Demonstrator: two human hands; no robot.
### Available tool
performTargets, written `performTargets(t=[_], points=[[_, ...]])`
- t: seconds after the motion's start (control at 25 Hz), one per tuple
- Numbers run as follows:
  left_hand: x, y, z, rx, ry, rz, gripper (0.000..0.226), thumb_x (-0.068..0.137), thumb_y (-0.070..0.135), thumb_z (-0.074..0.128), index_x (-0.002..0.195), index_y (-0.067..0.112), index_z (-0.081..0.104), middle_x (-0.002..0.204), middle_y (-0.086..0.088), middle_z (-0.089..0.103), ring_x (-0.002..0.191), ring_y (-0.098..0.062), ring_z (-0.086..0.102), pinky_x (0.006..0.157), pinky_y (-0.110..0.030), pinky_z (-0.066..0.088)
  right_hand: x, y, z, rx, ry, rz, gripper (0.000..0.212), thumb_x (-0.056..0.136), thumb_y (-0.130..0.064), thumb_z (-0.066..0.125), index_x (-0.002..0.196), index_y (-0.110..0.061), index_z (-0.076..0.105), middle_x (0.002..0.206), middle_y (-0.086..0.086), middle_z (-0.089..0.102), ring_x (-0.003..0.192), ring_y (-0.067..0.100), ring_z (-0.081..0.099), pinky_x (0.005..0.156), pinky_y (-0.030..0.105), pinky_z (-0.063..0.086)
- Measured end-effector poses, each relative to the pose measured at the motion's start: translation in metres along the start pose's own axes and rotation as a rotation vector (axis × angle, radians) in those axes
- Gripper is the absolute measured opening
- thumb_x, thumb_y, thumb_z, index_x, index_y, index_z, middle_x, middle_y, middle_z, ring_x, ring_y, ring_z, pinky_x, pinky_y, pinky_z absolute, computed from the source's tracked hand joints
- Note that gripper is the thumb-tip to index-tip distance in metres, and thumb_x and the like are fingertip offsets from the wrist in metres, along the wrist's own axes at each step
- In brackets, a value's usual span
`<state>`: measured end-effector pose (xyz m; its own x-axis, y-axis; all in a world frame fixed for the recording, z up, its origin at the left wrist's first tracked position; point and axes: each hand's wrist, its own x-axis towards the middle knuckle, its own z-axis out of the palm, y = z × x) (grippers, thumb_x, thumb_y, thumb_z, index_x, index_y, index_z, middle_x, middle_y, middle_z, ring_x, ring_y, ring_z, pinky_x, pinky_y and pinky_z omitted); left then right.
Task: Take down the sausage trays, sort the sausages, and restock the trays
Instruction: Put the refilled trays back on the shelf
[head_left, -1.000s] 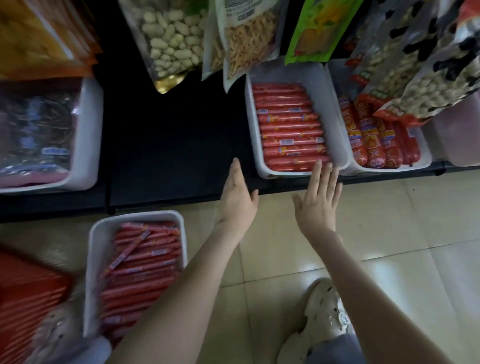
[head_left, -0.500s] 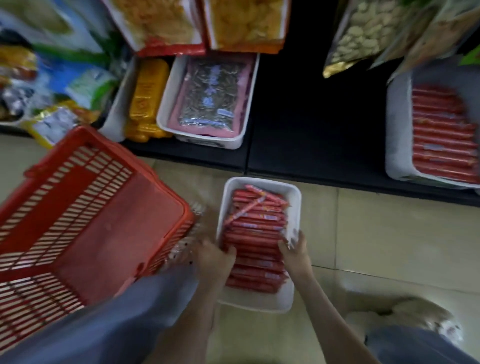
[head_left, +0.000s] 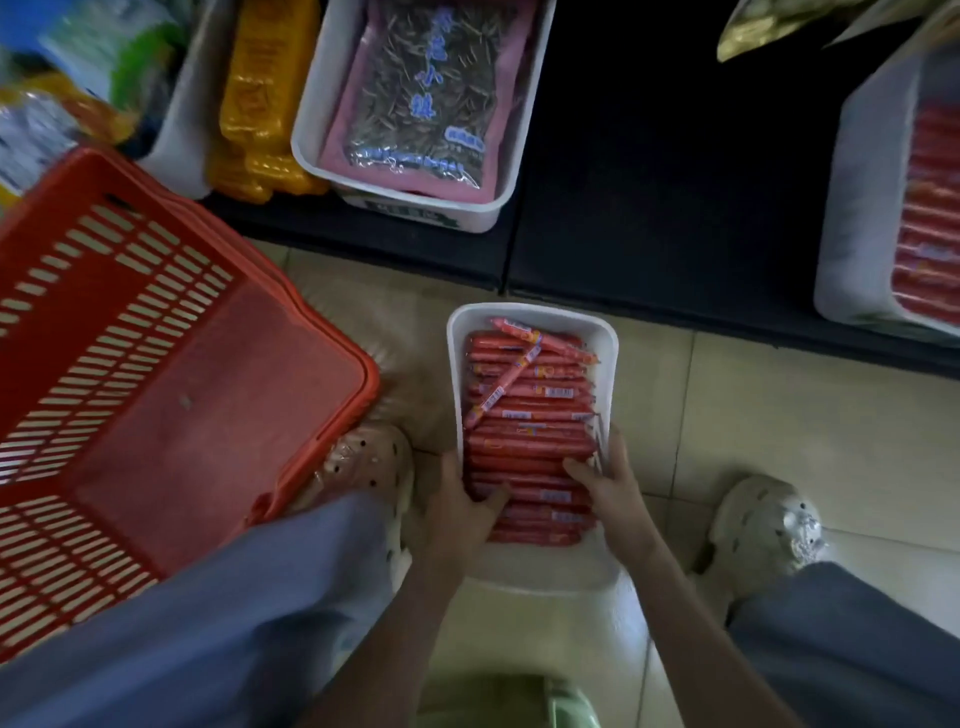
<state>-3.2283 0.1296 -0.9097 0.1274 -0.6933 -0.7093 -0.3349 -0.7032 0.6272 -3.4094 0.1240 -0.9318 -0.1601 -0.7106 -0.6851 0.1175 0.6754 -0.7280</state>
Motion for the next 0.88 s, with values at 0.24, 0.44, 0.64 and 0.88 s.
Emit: performTargets(t=[0.24,0.44,0.64,0.88], points=[[-0.046,0.029,-0.001,-0.061,0.048,0.012,0.033,0.085,0.022,0.069,0.108,0.027,0.046,0.090,0.018,0.058,0.082,-0.001,0.059,0.061,-0.007,0.042,-0.043,-0.022,-0.014,-0.019,-0.006,-0.047,0.043,0.085,-0.005,0.063,0.119,-0.027,0.051,0.110,0.004,0.067,0.101,0.023,0.065,0.091,0.050,0.051],[-0.073,0.095,-0.028,0.099,0.012,0.109,0.039,0.082,0.035,0.066,0.113,0.023,0.046,0.085,0.008,0.061,0.086,-0.020,0.061,0.074,-0.028,0.043,-0.079,-0.079,-0.020,0.093,0.024,-0.084,0.040,0.086,0.004,0.059,0.124,-0.006,0.048,0.111,0.014,0.064,0.088,0.020,0.068,0.064,0.027,0.056],[-0.088,0.156,-0.036,0.100,0.021,0.220,0.041,0.082,0.035,0.065,0.117,0.025,0.045,0.097,0.006,0.064,0.096,-0.024,0.061,0.077,-0.030,0.043,-0.071,-0.150,-0.045,0.125,-0.056,-0.187,0.046,0.081,-0.009,0.067,0.125,-0.005,0.055,0.119,0.020,0.063,0.104,0.037,0.064,0.085,0.049,0.054],[-0.041,0.220,-0.009,0.208,-0.062,0.263,0.045,0.081,0.041,0.062,0.119,0.027,0.042,0.096,0.005,0.063,0.079,-0.017,0.057,0.065,-0.028,0.039,-0.012,-0.191,-0.078,0.192,-0.094,-0.174,0.037,0.088,-0.007,0.061,0.125,-0.007,0.057,0.121,0.019,0.062,0.108,0.038,0.062,0.084,0.047,0.053]])
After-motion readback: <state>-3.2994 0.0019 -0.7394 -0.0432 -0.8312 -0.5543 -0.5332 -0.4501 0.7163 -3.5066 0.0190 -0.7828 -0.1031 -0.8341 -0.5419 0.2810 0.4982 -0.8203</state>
